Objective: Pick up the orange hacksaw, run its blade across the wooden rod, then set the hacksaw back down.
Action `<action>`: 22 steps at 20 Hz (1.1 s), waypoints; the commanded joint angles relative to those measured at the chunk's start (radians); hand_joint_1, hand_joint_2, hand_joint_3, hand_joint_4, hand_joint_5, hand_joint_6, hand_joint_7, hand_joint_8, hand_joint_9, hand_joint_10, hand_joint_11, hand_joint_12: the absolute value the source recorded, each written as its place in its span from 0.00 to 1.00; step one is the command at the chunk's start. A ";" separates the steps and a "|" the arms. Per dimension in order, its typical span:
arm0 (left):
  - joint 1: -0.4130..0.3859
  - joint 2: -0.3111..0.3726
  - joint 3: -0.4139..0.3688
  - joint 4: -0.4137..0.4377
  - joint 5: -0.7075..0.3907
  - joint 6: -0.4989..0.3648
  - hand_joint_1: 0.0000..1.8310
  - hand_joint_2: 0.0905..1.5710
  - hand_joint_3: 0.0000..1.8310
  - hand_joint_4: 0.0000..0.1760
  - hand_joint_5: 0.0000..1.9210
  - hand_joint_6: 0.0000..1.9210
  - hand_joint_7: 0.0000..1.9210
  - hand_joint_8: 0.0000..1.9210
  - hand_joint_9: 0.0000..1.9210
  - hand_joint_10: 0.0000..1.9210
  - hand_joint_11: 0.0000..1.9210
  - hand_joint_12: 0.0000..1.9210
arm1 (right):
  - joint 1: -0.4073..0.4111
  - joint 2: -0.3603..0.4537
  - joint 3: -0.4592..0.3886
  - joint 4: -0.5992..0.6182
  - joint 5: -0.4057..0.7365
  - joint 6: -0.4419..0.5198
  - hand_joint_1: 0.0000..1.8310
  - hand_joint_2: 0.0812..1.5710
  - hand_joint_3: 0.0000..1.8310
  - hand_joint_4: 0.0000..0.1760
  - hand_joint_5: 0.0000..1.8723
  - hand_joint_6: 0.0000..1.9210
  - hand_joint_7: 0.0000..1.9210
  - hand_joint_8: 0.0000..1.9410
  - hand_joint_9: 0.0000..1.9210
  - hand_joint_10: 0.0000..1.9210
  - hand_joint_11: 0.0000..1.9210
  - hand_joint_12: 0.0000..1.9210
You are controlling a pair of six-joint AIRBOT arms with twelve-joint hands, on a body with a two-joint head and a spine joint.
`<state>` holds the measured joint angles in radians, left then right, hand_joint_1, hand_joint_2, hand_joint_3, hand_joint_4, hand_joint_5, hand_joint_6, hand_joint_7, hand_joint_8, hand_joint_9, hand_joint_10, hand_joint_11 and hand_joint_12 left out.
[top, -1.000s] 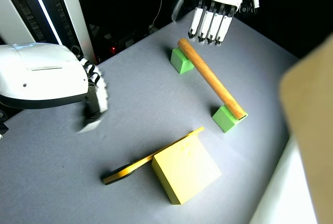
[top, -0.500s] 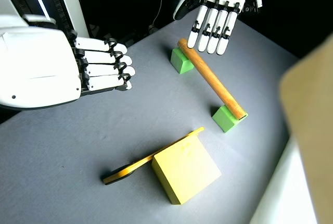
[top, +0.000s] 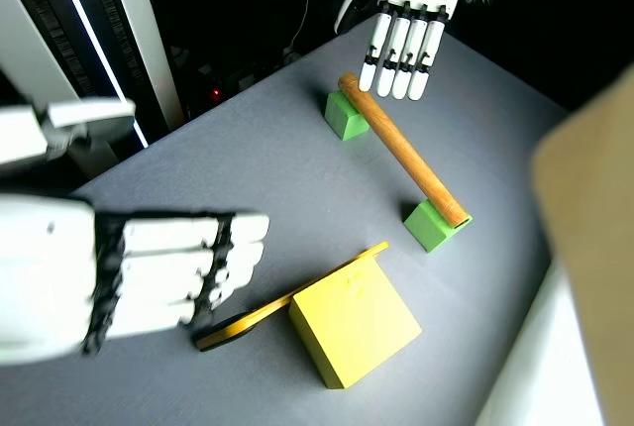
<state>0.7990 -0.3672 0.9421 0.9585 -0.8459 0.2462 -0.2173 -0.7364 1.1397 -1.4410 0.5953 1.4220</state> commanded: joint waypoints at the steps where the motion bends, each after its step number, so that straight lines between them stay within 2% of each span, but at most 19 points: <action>1: 0.006 0.025 -0.010 -0.048 -0.028 -0.008 0.00 0.78 0.01 0.00 0.00 0.00 0.00 0.00 0.00 0.00 0.00 0.00 | -0.003 0.006 0.017 0.054 0.046 0.026 0.49 0.64 0.00 0.00 0.06 0.00 0.03 0.00 0.05 0.00 0.00 0.35; 4: 0.023 0.061 -0.047 -0.004 0.027 -0.032 0.00 0.78 0.00 0.00 0.00 0.00 0.00 0.00 0.00 0.00 0.00 0.00 | -0.048 0.004 0.061 0.054 0.078 0.124 0.56 0.63 0.00 0.00 0.07 0.00 0.03 0.00 0.05 0.00 0.00 0.29; 5: 0.019 0.067 -0.057 0.013 0.056 -0.044 0.00 0.78 0.00 0.00 0.00 0.00 0.00 0.00 0.00 0.00 0.00 0.00 | -0.058 0.001 0.068 0.054 0.076 0.165 0.54 0.65 0.00 0.00 0.06 0.00 0.02 0.00 0.04 0.00 0.00 0.24; 8: 0.017 0.071 -0.079 0.023 0.098 -0.057 0.00 0.79 0.01 0.00 0.00 0.00 0.00 0.00 0.00 0.00 0.00 0.00 | -0.077 -0.008 0.080 0.054 0.052 0.228 0.57 0.64 0.00 0.00 0.09 0.00 0.05 0.00 0.06 0.00 0.00 0.30; 9: 0.017 0.071 -0.085 0.052 0.099 -0.073 0.00 0.79 0.01 0.00 0.01 0.00 0.00 0.00 0.00 0.00 0.00 0.00 | -0.085 -0.013 0.086 0.054 0.030 0.232 0.59 0.64 0.00 0.00 0.09 0.00 0.05 0.00 0.07 0.00 0.00 0.32; 10: 0.017 0.069 -0.093 0.069 0.090 -0.079 0.00 0.79 0.01 0.00 0.01 0.00 0.00 0.00 0.00 0.00 0.00 0.00 | -0.094 -0.021 0.098 0.054 0.016 0.216 0.59 0.65 0.00 0.00 0.08 0.00 0.05 0.00 0.07 0.00 0.00 0.33; 13: 0.013 0.054 -0.104 0.119 0.067 -0.088 0.00 0.79 0.00 0.00 0.02 0.01 0.00 0.00 0.00 0.00 0.00 0.00 | -0.137 -0.046 0.142 0.053 0.043 0.161 0.55 0.70 0.01 0.00 0.09 0.00 0.04 0.00 0.06 0.00 0.00 0.29; 15: 0.012 0.039 -0.101 0.148 0.067 -0.093 0.00 0.79 0.00 0.00 0.02 0.01 0.01 0.00 0.00 0.00 0.00 0.00 | -0.152 -0.055 0.162 0.018 0.043 0.142 0.58 0.70 0.00 0.00 0.11 0.00 0.07 0.00 0.08 0.00 0.00 0.33; 17: 0.017 0.018 -0.092 0.167 0.069 -0.101 0.00 0.78 0.00 0.00 0.02 0.01 0.01 0.00 0.00 0.00 0.00 0.00 | -0.163 -0.067 0.197 0.014 0.049 0.060 0.58 0.71 0.01 0.00 0.10 0.00 0.07 0.00 0.07 0.00 0.00 0.32; 19: 0.024 0.000 -0.085 0.179 0.076 -0.116 0.00 0.79 0.00 0.00 0.02 0.01 0.01 0.00 0.00 0.00 0.00 0.00 | -0.178 -0.084 0.226 0.014 0.066 0.063 0.61 0.70 0.00 0.00 0.11 0.00 0.08 0.00 0.09 0.01 0.00 0.44; 20: 0.030 -0.008 -0.083 0.187 0.096 -0.116 0.00 0.79 0.00 0.00 0.03 0.01 0.01 0.00 0.00 0.00 0.00 0.00 | -0.188 -0.097 0.239 0.014 0.066 0.075 0.58 0.72 0.00 0.00 0.10 0.00 0.07 0.00 0.09 0.00 0.00 0.44; 22: 0.042 -0.017 -0.082 0.190 0.145 -0.116 0.00 0.79 0.00 0.00 0.03 0.01 0.01 0.00 0.00 0.00 0.00 0.00 | -0.204 -0.126 0.267 0.013 0.063 0.071 0.59 0.72 0.00 0.00 0.09 0.00 0.06 0.00 0.08 0.00 0.00 0.41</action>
<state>0.8509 -0.3851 0.8551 1.1881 -0.6804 0.1329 -0.4294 -0.8730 1.4048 -1.5032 0.6296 1.4849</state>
